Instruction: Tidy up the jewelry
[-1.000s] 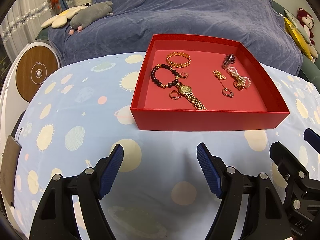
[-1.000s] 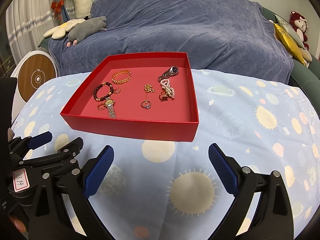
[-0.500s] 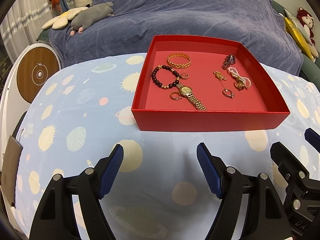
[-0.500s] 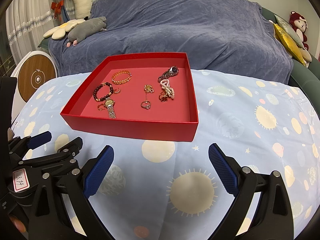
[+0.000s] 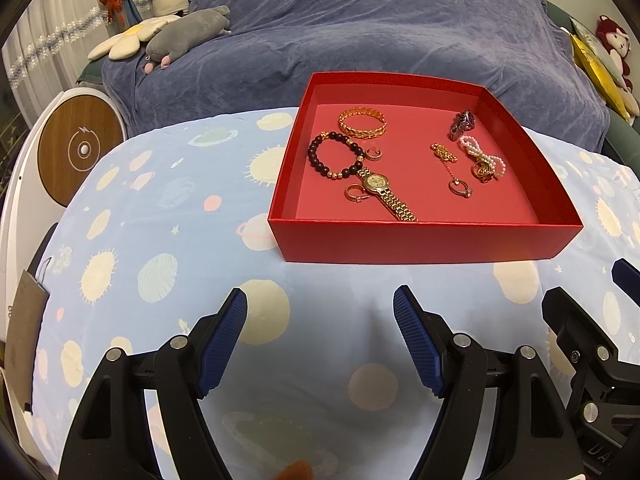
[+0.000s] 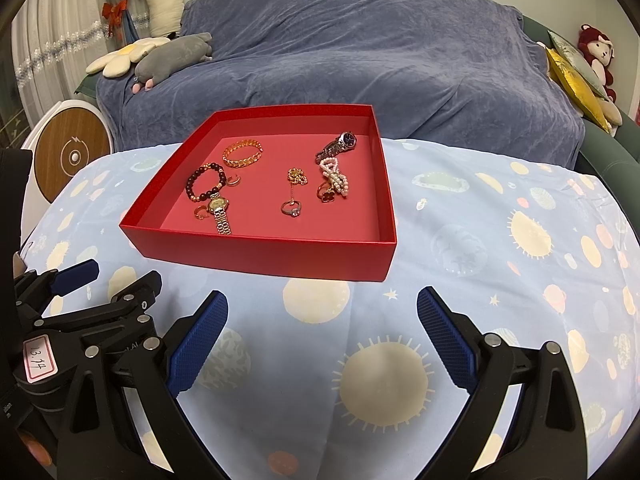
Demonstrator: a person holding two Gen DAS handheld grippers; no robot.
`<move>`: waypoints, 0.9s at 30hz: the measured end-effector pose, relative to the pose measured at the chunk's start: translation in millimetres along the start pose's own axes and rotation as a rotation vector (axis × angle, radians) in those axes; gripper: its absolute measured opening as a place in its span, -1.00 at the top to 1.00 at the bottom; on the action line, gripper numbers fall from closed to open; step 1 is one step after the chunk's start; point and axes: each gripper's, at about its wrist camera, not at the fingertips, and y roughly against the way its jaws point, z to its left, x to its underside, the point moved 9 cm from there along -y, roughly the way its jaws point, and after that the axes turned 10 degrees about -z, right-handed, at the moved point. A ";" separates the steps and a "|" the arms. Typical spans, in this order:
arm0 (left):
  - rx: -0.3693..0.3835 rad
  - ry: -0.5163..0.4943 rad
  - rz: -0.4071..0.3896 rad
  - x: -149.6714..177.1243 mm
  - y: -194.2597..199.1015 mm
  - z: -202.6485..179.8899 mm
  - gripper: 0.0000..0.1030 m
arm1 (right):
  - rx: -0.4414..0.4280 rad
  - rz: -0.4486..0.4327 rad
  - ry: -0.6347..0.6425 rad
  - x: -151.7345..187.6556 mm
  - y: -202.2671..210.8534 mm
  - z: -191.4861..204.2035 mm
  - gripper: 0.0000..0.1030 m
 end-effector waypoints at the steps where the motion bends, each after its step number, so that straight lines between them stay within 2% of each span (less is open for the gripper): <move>1: 0.001 0.000 -0.001 -0.2 0.1 0.1 -0.41 | 0.000 -0.001 -0.001 -0.1 0.2 0.0 -0.81; 27: -0.004 0.050 -0.002 1.8 -0.2 5.7 -0.52 | 0.010 -0.021 -0.006 -2.5 2.3 2.4 -0.90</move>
